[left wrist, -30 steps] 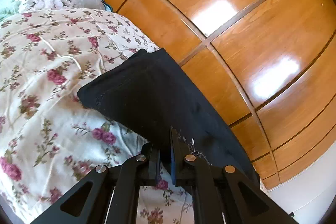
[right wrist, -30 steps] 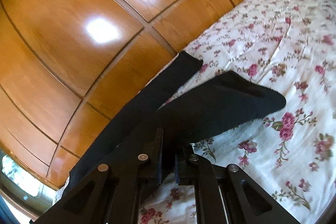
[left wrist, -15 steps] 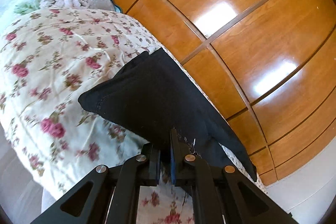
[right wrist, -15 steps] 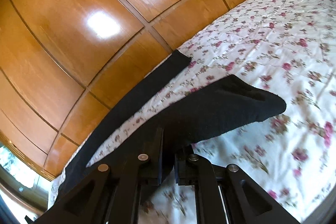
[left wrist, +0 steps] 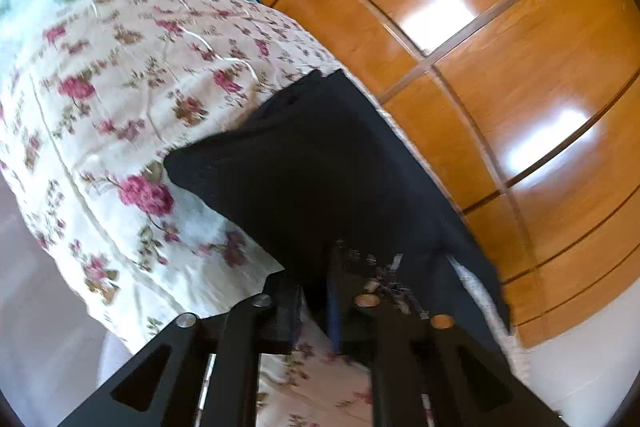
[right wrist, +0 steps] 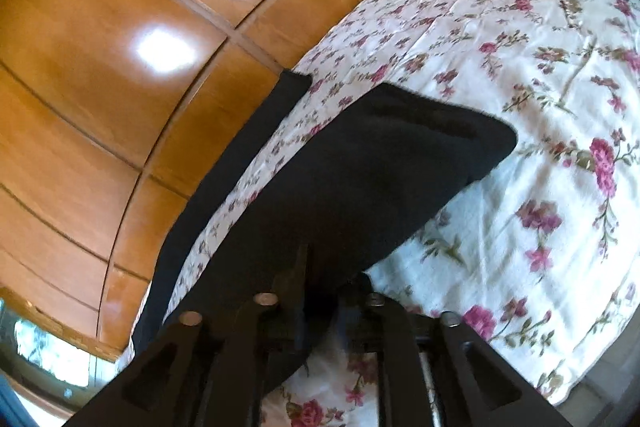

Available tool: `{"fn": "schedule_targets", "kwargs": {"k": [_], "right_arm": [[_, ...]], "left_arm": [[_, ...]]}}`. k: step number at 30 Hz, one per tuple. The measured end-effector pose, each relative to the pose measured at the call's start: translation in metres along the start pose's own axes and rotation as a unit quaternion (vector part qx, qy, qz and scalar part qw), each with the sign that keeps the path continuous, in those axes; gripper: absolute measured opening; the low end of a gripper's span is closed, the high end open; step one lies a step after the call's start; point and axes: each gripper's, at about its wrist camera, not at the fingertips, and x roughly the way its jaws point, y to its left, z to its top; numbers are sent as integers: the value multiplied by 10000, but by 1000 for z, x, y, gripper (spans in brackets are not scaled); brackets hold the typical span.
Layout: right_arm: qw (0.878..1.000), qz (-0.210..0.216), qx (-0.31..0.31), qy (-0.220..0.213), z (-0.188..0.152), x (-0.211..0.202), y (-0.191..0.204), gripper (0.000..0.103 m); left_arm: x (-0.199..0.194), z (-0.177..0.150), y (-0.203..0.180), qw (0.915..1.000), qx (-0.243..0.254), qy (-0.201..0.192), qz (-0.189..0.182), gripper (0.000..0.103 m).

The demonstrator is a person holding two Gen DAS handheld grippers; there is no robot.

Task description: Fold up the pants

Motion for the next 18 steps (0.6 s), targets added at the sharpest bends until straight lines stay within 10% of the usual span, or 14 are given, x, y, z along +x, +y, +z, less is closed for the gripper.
{"fn": "schedule_targets", "kwargs": {"k": [3, 6, 18], "right_arm": [[9991, 43, 214, -361, 8, -4, -8, 53], [9992, -55, 241, -305, 15, 0, -12, 14], [9961, -463, -120, -737, 23, -30, -11, 9]], "left_arm": [[2, -1, 4, 9999, -91, -52, 105, 30], [7, -1, 8, 9998, -54, 91, 169, 8], [-22, 0, 1, 9995, 206, -120, 193, 7]]}}
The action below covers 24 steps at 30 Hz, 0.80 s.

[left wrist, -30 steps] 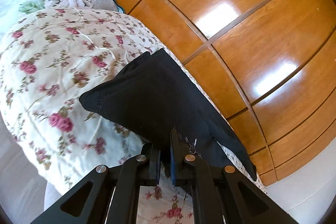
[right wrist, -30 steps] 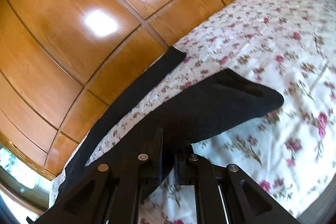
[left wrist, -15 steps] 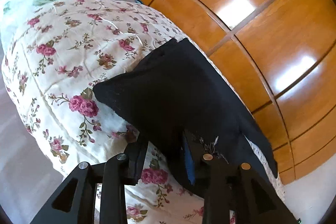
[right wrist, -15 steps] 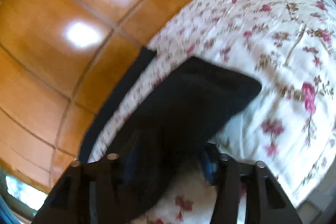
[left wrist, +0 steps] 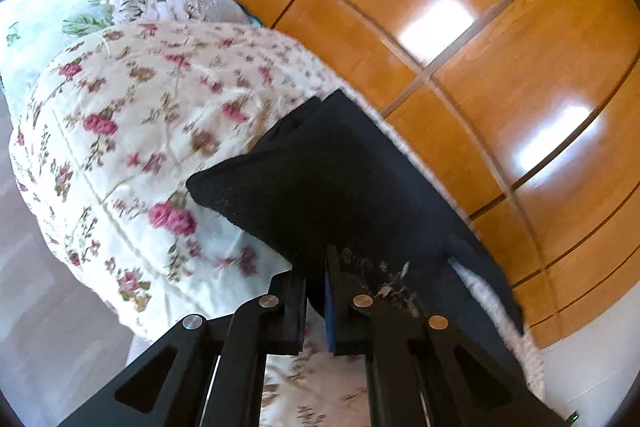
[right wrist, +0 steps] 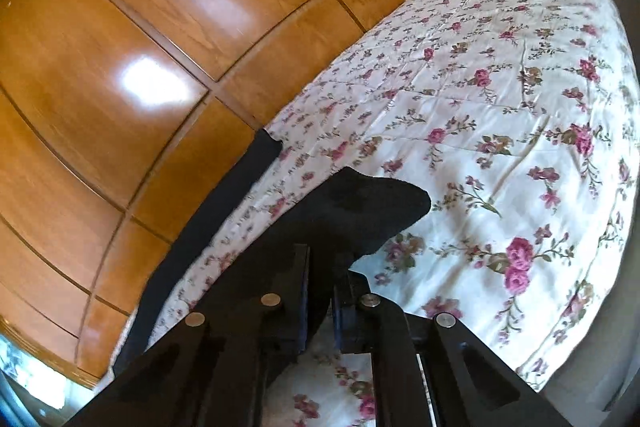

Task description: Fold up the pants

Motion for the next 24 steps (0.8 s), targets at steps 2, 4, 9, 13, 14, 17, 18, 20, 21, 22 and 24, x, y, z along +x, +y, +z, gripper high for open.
{"fn": "schedule_targets", "kwargs": {"k": [2, 4, 9, 13, 14, 17, 18, 20, 21, 22, 24], "right_arm": [[9995, -266, -7, 148, -4, 8, -3, 9], [9980, -553, 53, 302, -8, 13, -8, 12], [9927, -1168, -109, -262, -4, -8, -1, 34], [9826, -1322, -931, -912, 1, -31, 38, 34], [9811, -1223, -1170, -937, 0, -31, 51, 38], [9777, -812, -1841, -597, -15, -14, 91, 42], [9765, -648, -2009, -438, -22, -6, 102, 42], [9729, -260, -2298, -78, -40, 15, 128, 42], [9702, -139, -2419, 81, -47, 24, 139, 42], [9665, -38, -2550, 272, -56, 36, 152, 42], [9579, 97, -2793, 660, -77, 59, 178, 42]], "left_arm": [[8, -5, 6, 9993, 51, 176, 335, 14], [9, -7, 14, 9987, -94, 226, 456, 27], [-21, 6, 36, 9959, -588, -311, 615, 32], [-46, 19, 38, 9868, -625, -1059, 1054, 33], [-49, 23, 36, 9863, -607, -1164, 1003, 36], [-46, 31, 25, 9885, -525, -1171, 795, 49], [-41, 33, 18, 9902, -485, -1114, 693, 52], [-29, 39, 6, 9930, -380, -990, 526, 56], [-19, 43, -4, 9944, -300, -899, 459, 56], [-8, 49, -13, 9958, -214, -789, 405, 57], [8, 53, -31, 9976, -39, -611, 320, 60]]}}
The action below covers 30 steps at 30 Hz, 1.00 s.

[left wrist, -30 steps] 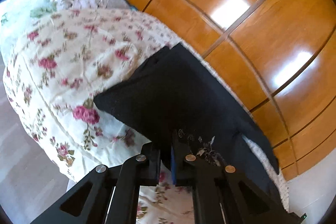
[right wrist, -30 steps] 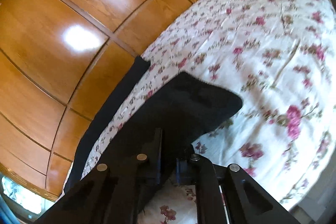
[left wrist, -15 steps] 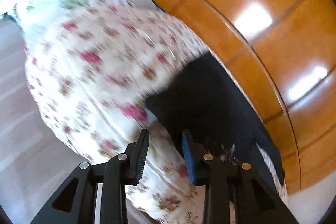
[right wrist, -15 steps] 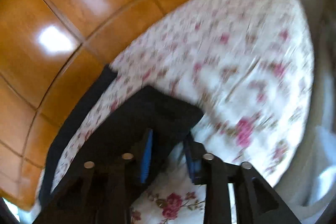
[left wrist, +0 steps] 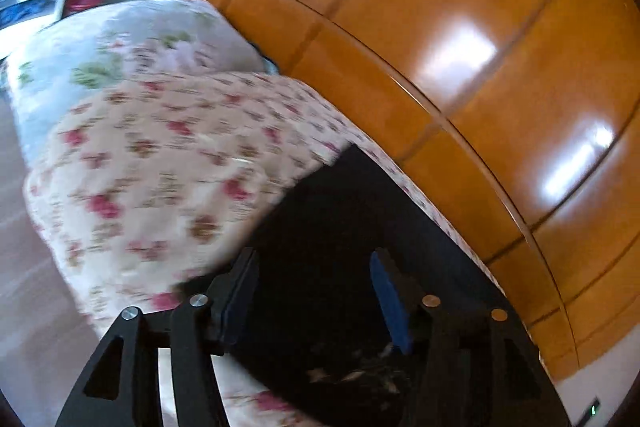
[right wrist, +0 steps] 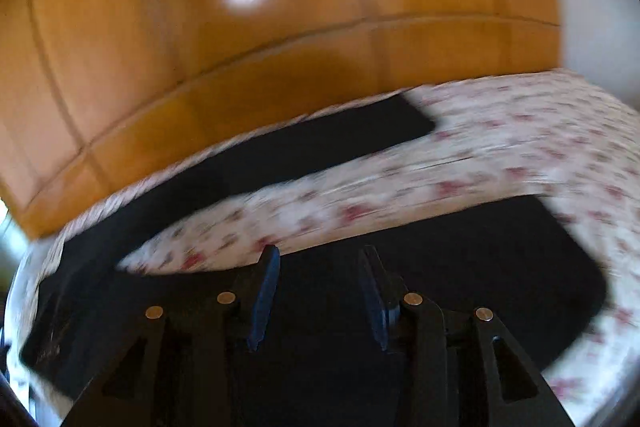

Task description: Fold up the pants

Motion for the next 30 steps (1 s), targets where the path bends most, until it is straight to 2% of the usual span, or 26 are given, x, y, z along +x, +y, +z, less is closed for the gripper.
{"fn": "schedule_targets", "kwargs": {"k": [4, 6, 10, 12, 20, 24, 28, 30], "right_arm": [[9978, 168, -537, 364, 0, 48, 52, 47], [9963, 240, -687, 458, 0, 66, 68, 55], [9925, 137, -967, 731, -8, 106, 94, 57], [9913, 20, -976, 880, -13, 110, 96, 57], [9923, 48, -963, 776, -21, 109, 92, 59], [9920, 31, -1014, 747, -21, 110, 95, 61], [9922, 40, -1020, 721, -21, 114, 96, 62], [9923, 50, -1013, 714, -20, 114, 96, 62]], "left_arm": [[29, 6, -39, 9986, 425, 304, -62, 62], [47, 13, -55, 9971, 601, 459, -85, 62], [88, 36, -77, 9956, 639, 679, 1, 62], [110, 53, -84, 9958, 556, 732, 8, 62], [196, 104, -99, 9947, 491, 727, 531, 62], [233, 118, -102, 9903, 777, 738, 880, 62], [261, 126, -100, 9854, 1045, 787, 1090, 62], [273, 127, -97, 9848, 1092, 824, 1067, 62]]}}
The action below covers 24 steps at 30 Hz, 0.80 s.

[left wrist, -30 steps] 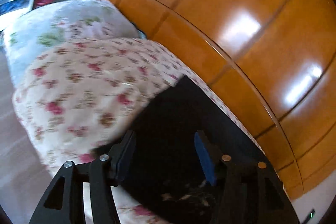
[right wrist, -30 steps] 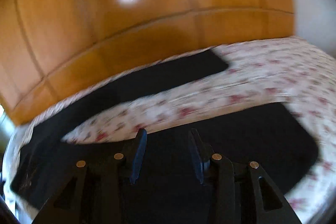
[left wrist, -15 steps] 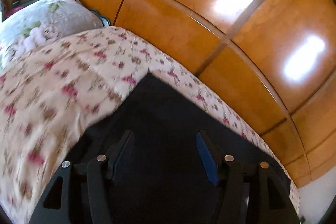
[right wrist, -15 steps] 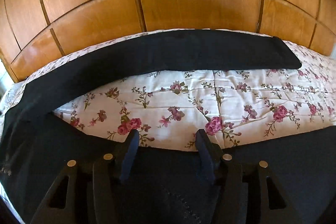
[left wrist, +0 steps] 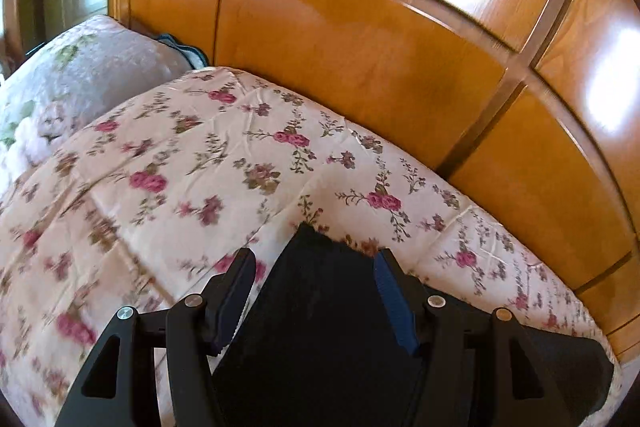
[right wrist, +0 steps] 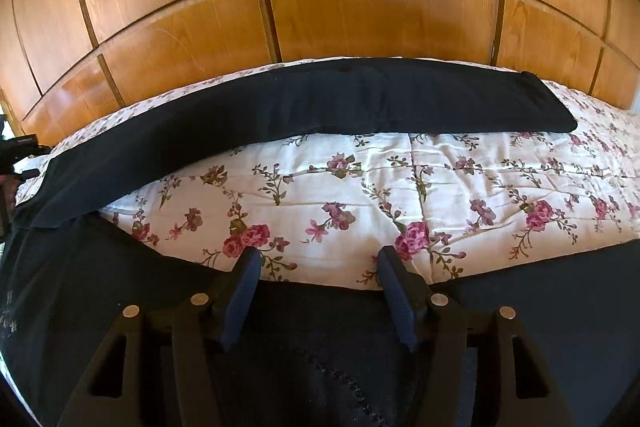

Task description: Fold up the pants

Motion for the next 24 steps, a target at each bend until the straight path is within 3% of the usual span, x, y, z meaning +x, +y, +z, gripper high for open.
{"fn": "schedule_targets", "kwargs": {"k": [4, 10, 14, 17, 24], "right_arm": [[10000, -8, -10, -7, 1, 1, 0, 62], [10000, -33, -46, -16, 0, 1, 0, 62], [9999, -57, -86, -22, 0, 2, 1, 62], [9999, -62, -106, -32, 0, 2, 0, 62], [9998, -96, -149, -99, -1, 2, 0, 62]], "left_arm": [[20, -4, 0, 9999, 25, 70, -154, 61], [25, -12, -4, 9995, 254, -166, -1, 59], [24, -13, -3, 9995, 217, -244, -24, 32], [22, -14, -1, 9992, 191, -272, -219, 19], [-11, -18, -12, 9961, 322, -741, -345, 13]]}}
